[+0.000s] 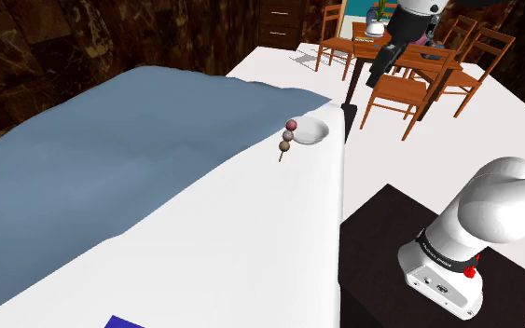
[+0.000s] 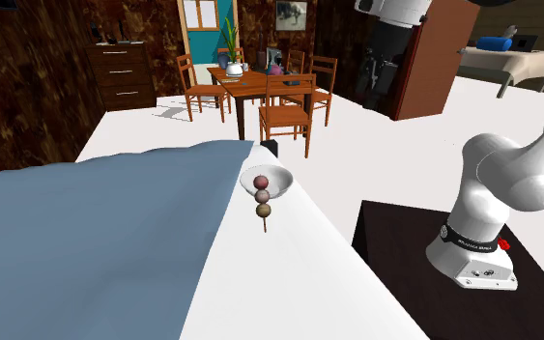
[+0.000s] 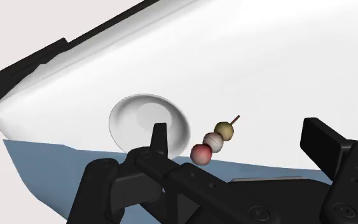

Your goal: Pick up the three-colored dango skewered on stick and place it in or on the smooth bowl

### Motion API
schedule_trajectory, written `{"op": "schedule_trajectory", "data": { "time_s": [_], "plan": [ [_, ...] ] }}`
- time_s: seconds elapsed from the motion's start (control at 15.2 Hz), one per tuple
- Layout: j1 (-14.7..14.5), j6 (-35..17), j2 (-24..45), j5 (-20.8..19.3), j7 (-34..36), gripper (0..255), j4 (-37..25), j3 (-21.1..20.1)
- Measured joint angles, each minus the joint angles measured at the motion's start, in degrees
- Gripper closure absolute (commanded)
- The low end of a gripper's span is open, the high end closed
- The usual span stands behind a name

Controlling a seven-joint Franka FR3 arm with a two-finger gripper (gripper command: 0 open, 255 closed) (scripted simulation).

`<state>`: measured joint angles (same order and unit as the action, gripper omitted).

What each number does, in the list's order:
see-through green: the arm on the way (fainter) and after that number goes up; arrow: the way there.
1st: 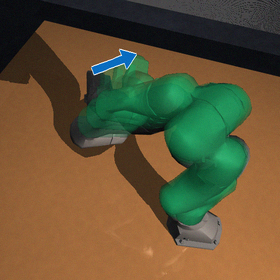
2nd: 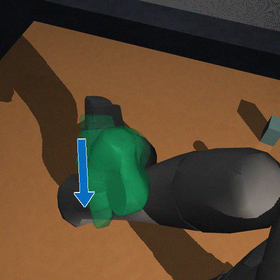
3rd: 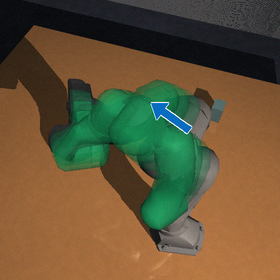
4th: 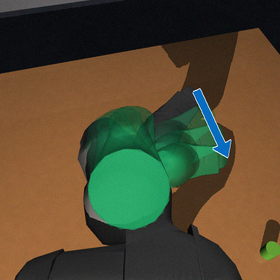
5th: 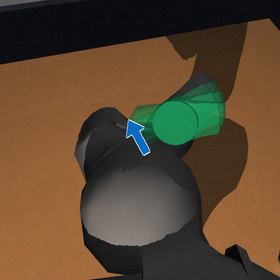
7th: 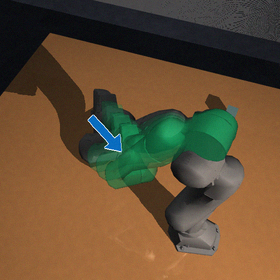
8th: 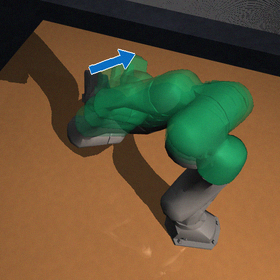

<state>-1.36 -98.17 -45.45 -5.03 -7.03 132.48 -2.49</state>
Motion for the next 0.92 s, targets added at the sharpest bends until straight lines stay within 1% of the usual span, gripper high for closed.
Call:
{"op": "schedule_trajectory", "data": {
  "time_s": [0.07, 0.26, 0.66, 0.92],
  "plan": [
    [0.0, 0.0, 0.0, 0.0, 0.0, 0, 0.0, 0.0],
    [0.7, -3.3, 2.9, 1.2, 3.3, 0, 0.9, -0.7],
    [2.5, -13.9, 11.0, 4.2, 12.1, 0, 4.4, -2.2],
    [3.7, -20.6, 18.4, 6.0, 17.9, 0, 4.1, -3.3]
  ]
}}
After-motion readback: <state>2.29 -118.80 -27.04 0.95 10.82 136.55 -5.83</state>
